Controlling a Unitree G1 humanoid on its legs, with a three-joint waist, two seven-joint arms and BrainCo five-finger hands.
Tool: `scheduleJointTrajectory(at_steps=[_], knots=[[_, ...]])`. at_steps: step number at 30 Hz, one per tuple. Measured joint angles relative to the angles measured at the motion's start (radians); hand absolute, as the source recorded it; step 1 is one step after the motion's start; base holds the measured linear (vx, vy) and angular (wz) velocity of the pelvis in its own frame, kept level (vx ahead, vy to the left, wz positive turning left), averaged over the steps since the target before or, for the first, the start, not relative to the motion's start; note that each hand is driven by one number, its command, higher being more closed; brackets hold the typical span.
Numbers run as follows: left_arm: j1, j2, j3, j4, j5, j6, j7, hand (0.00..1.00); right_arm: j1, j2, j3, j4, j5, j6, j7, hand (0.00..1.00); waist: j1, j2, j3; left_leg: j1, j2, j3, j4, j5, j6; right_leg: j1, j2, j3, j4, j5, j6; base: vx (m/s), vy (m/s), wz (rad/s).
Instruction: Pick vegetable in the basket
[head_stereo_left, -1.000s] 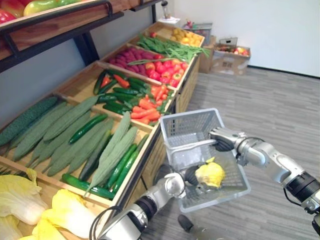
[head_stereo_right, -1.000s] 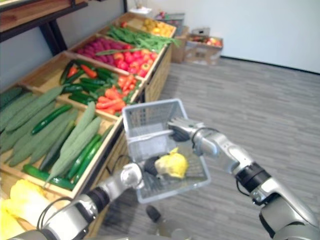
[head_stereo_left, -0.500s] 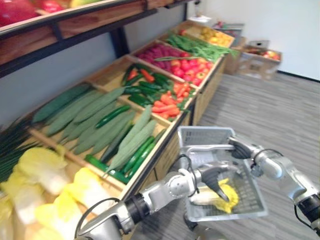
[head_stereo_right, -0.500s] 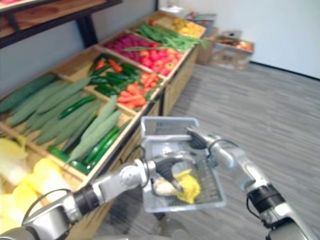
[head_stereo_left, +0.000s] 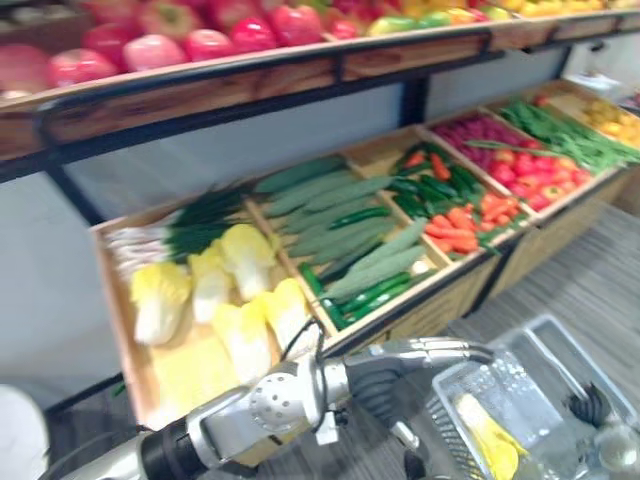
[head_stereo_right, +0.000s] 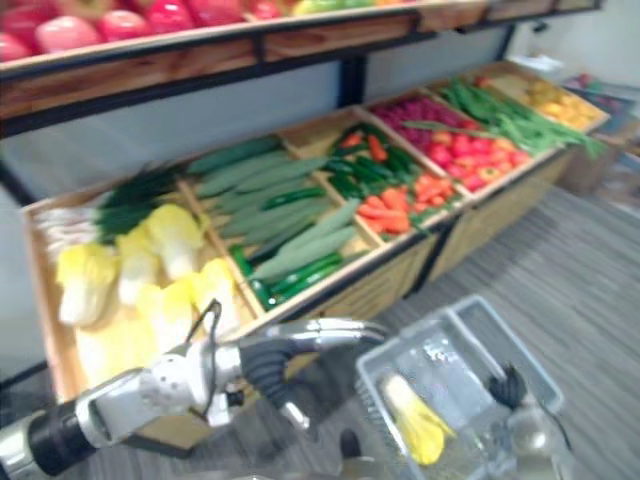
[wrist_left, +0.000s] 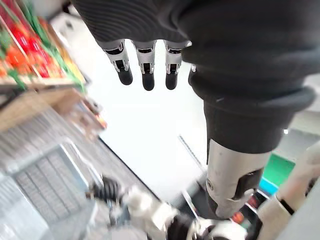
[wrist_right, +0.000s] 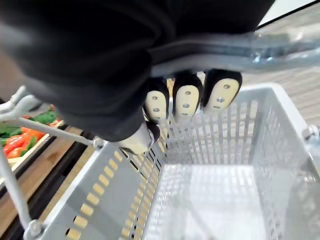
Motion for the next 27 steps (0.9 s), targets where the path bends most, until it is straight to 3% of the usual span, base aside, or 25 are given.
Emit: scheduleJointTrajectory(at_steps=[5, 6, 8, 9, 10, 12, 16, 20, 24, 27], knots=[[0.272, -0.042, 0.368, -0.034, 0.061, -0.009, 0.086, 0.0, 0.032, 0.099, -0.154, 0.158, 0.079, 0.012, -0.064, 1.0, 0.011, -0.018, -0.018, -0.072, -0.054, -0.187, -0.033, 0.034, 0.041, 0.046, -0.068, -0.148, -0.017, -0.014, -0.003, -0.02, 0.018, 1.02], [0.341, -0.097, 0.464, -0.024, 0.104, -0.008, 0.124, 0.0, 0.033, 0.125, -0.191, 0.219, 0.116, 0.014, -0.081, 1.0, 0.02, -0.031, -0.028, -0.091, -0.076, -0.231, -0.054, 0.05, 0.041, 0.054, -0.084, -0.183, -0.025, -0.035, 0.001, 0.0, -0.014, 0.94], [0.386, -0.165, 0.53, -0.006, 0.138, -0.007, 0.151, 0.0, 0.031, 0.141, -0.219, 0.266, 0.154, 0.016, -0.091, 1.0, 0.031, -0.036, -0.03, -0.103, -0.09, -0.265, -0.074, 0.066, 0.043, 0.054, -0.091, -0.206, -0.028, -0.049, -0.002, 0.01, -0.021, 0.65], [0.442, -0.283, 0.609, 0.05, 0.177, -0.006, 0.184, 0.0, 0.03, 0.154, -0.253, 0.319, 0.196, 0.018, -0.117, 1.0, 0.043, -0.039, -0.031, -0.105, -0.107, -0.292, -0.115, 0.093, 0.042, 0.053, -0.099, -0.229, -0.033, -0.057, 0.0, 0.02, -0.021, 0.44], [0.458, -0.332, 0.639, 0.079, 0.194, -0.002, 0.196, 0.0, 0.032, 0.156, -0.264, 0.328, 0.206, 0.017, -0.118, 1.0, 0.051, -0.039, -0.031, -0.104, -0.111, -0.297, -0.131, 0.104, 0.041, 0.051, -0.101, -0.236, -0.035, -0.057, 0.0, 0.03, -0.031, 0.45], [0.498, -0.495, 0.764, 0.205, 0.253, 0.046, 0.248, 0.0, 0.034, 0.157, -0.294, 0.383, 0.264, 0.018, -0.131, 1.0, 0.054, -0.042, -0.034, -0.108, -0.127, -0.341, -0.193, 0.148, 0.045, 0.05, -0.102, -0.27, -0.048, -0.058, -0.001, 0.07, -0.044, 0.39], [0.5, -0.614, 0.93, 0.42, 0.342, 0.125, 0.321, 0.0, 0.032, 0.184, -0.355, 0.437, 0.341, 0.019, -0.16, 1.0, 0.043, -0.047, -0.05, -0.114, -0.132, -0.403, -0.249, 0.199, 0.056, 0.053, -0.092, -0.332, -0.046, -0.061, -0.007, 0.08, -0.021, 0.4], [0.495, -0.655, 1.08, 0.593, 0.437, 0.163, 0.448, 0.0, 0.031, 0.22, -0.374, 0.438, 0.349, 0.019, -0.184, 1.0, 0.027, -0.061, -0.066, -0.112, -0.128, -0.432, -0.255, 0.204, 0.057, 0.066, -0.087, -0.358, -0.048, -0.067, -0.017, 0.07, -0.009, 0.23], [0.474, -0.671, 1.248, 0.78, 0.446, 0.229, 0.573, 0.0, 0.033, 0.245, -0.362, 0.426, 0.349, 0.014, -0.205, 1.0, 0.023, -0.064, -0.085, -0.094, -0.132, -0.434, -0.274, 0.205, 0.058, 0.085, -0.09, -0.362, -0.047, -0.077, -0.025, 0.01, 0.001, 0.02], [0.462, -0.681, 1.38, 0.95, 0.44, 0.256, 0.626, 0.0, 0.035, 0.263, -0.359, 0.411, 0.349, 0.014, -0.212, 1.0, 0.02, -0.061, -0.09, -0.082, -0.133, -0.433, -0.29, 0.206, 0.055, 0.092, -0.091, -0.364, -0.048, -0.087, -0.026, 0.0, -0.004, 0.01]])
